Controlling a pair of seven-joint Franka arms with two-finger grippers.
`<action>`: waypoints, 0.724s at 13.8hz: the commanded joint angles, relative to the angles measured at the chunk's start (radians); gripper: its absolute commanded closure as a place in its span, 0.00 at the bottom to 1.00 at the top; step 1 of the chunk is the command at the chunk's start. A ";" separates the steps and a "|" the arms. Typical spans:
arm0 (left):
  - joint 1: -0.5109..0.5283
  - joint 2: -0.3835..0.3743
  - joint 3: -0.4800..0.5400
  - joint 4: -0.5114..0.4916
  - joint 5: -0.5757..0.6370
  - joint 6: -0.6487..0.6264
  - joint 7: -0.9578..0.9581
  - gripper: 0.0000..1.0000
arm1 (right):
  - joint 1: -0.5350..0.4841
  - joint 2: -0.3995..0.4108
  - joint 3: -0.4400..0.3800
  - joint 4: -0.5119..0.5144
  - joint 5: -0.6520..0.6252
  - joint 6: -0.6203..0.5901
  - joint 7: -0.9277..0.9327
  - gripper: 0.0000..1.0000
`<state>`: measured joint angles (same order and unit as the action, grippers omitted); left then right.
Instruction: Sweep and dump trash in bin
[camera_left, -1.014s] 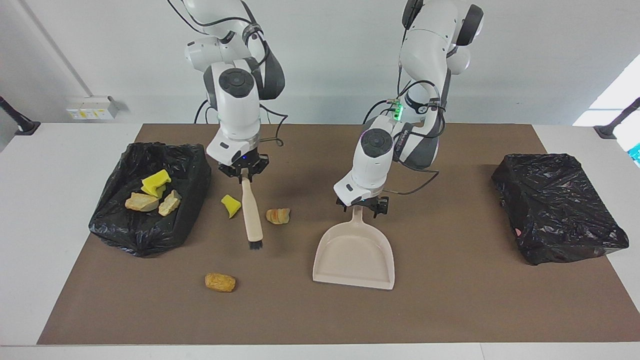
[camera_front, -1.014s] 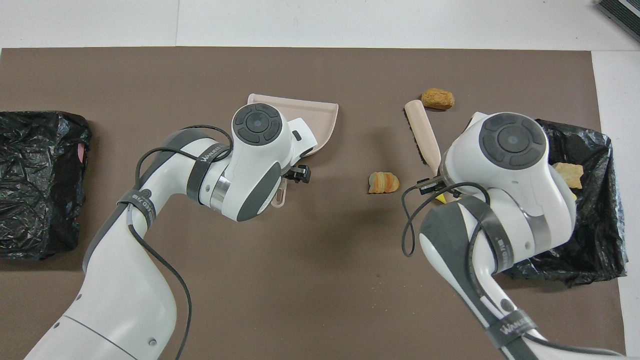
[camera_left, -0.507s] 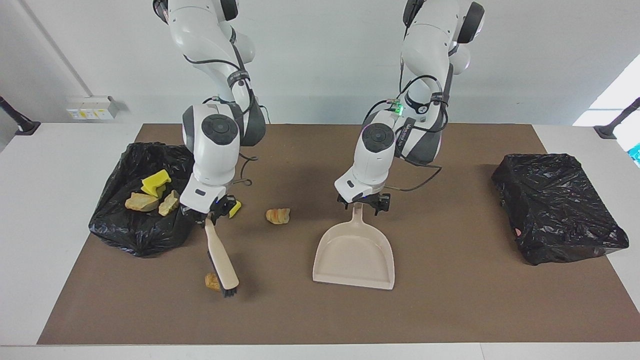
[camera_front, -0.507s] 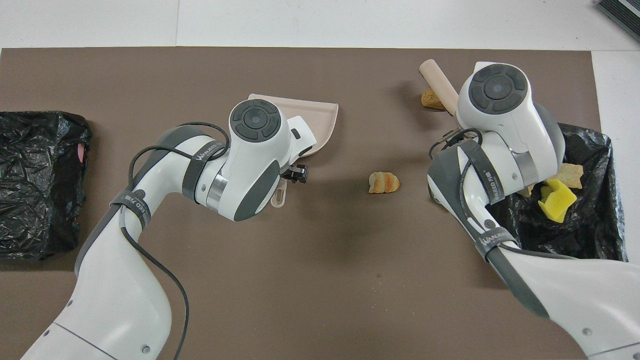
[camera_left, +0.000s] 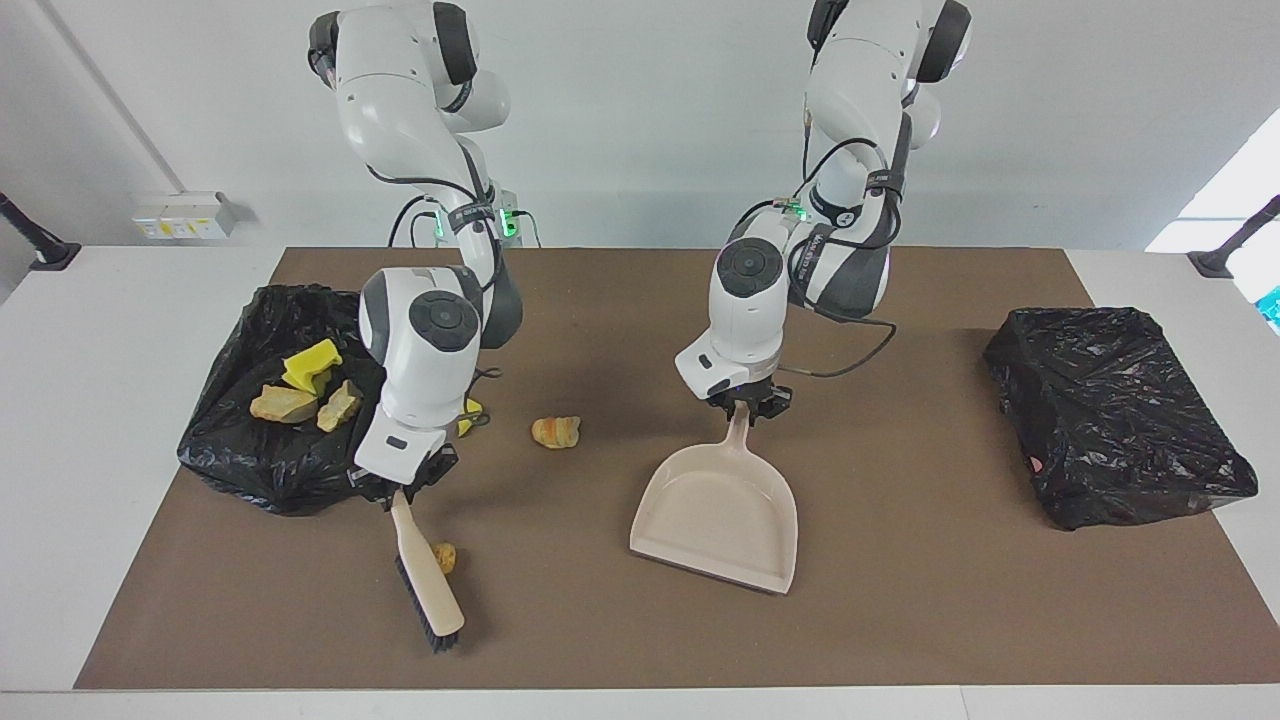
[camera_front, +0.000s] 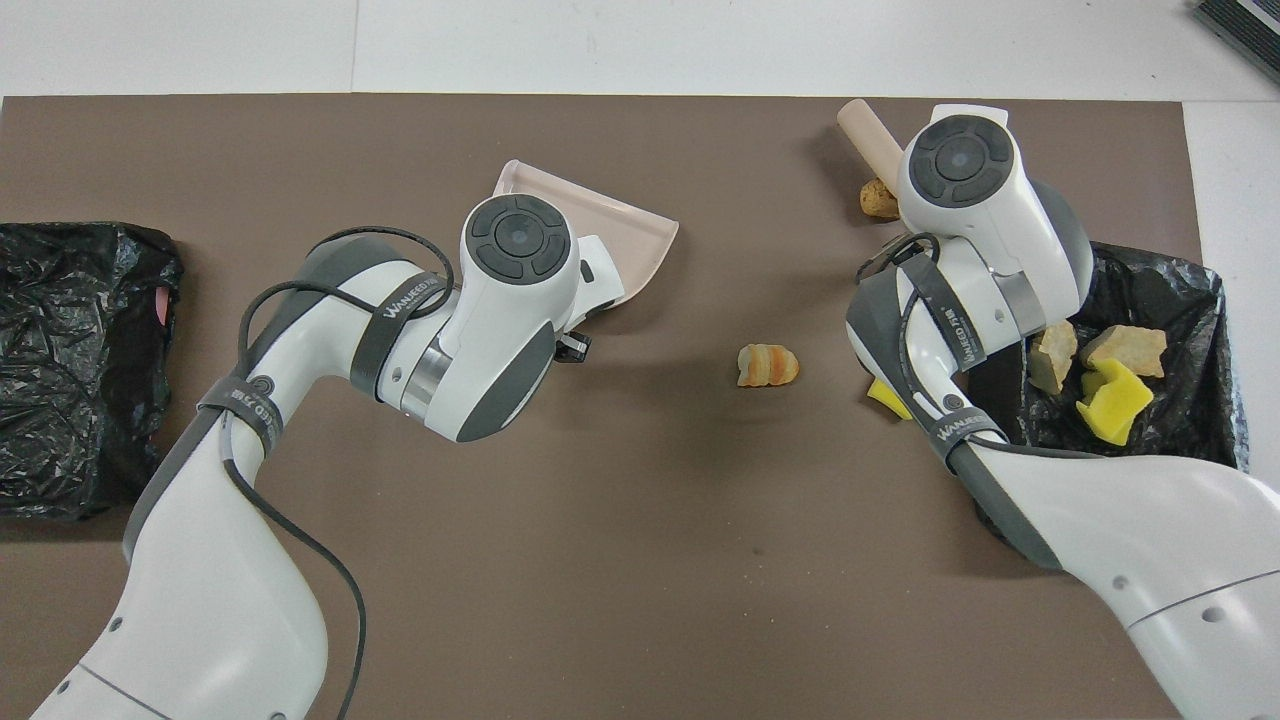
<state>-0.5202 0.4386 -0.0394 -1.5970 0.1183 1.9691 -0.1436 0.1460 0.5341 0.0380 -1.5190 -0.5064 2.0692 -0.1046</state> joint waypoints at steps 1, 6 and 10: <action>0.017 -0.067 0.016 -0.006 0.018 -0.042 0.155 1.00 | 0.006 -0.026 0.046 -0.009 0.089 -0.127 -0.033 1.00; 0.080 -0.089 0.019 -0.009 0.020 -0.154 0.629 1.00 | 0.006 -0.077 0.129 -0.007 0.263 -0.317 -0.030 1.00; 0.098 -0.104 0.035 -0.038 0.021 -0.180 0.873 1.00 | 0.004 -0.147 0.129 -0.003 0.402 -0.386 -0.024 1.00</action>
<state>-0.4298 0.3645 -0.0039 -1.6001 0.1240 1.8013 0.6250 0.1647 0.4341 0.1639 -1.5163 -0.1464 1.7081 -0.1046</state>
